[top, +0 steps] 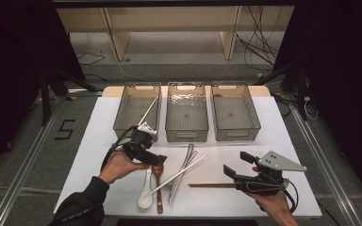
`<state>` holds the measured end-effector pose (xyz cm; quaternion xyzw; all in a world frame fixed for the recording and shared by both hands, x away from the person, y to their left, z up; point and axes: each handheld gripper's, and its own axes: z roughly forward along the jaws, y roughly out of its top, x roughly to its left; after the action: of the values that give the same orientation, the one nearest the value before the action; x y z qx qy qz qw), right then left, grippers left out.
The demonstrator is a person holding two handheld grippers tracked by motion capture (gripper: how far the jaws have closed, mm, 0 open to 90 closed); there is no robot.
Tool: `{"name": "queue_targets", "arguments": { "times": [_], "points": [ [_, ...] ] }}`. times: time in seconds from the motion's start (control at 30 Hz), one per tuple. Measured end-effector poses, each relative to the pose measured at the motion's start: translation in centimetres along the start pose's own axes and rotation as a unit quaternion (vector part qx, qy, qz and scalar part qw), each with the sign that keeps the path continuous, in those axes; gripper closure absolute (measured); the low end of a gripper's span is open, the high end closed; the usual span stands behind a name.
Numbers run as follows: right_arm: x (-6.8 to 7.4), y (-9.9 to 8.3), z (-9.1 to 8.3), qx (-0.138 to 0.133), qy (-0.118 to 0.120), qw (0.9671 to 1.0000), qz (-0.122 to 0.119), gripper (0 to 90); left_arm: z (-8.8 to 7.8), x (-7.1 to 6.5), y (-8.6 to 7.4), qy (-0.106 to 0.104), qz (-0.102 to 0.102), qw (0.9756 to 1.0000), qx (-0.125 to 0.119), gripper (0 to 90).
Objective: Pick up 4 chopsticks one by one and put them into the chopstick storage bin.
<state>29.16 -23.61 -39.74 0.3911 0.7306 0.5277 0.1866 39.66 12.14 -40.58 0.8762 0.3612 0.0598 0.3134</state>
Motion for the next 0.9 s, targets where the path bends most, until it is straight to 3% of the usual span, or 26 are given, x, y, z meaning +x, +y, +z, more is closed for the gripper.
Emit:
{"name": "queue_targets", "arguments": {
  "times": [0.37, 0.9],
  "points": [
    [0.0, 0.0, 0.0, 0.0, -0.001, 1.0, -0.001, 23.2, 1.4, -2.1, -0.8, -0.015, 0.022, 0.9991, 0.033, 22.0],
    [0.0, 0.0, 0.0, 0.001, -0.002, 1.0, -0.002, 23.2, 3.2, -3.2, -1.6, -0.03, 0.049, 0.9946, 0.087, 38.3]
  ]
}}
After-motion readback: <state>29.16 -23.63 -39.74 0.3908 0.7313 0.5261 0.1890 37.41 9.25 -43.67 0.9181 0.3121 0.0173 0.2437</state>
